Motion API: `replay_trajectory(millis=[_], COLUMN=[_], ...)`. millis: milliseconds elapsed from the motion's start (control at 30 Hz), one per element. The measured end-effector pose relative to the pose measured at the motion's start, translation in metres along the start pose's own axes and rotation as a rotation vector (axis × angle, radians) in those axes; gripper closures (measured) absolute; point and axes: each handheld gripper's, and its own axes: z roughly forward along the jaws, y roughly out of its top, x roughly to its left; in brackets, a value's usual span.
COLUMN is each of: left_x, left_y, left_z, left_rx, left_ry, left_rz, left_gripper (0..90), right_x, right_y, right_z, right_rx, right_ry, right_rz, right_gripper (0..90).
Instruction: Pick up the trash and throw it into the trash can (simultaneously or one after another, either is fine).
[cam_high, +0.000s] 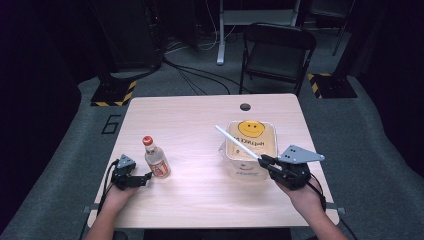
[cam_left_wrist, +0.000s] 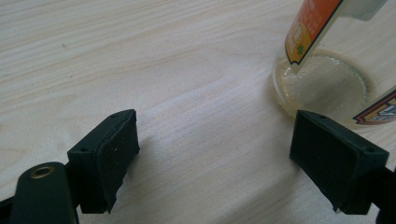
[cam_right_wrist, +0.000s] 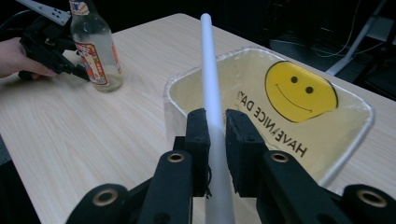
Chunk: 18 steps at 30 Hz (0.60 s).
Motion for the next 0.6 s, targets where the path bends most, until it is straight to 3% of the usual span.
replay_trajectory(millis=[600], left_x=[0.000], left_y=[0.000], left_z=[0.000], left_rx=[0.000], left_ry=[-0.001], left_rz=[0.000], left_gripper=[15.0], right_x=[-0.022], right_y=[-0.013], right_z=[-0.011], right_rx=[0.043], right_ry=[-0.071], right_rz=[0.019], right_gripper=[79.1])
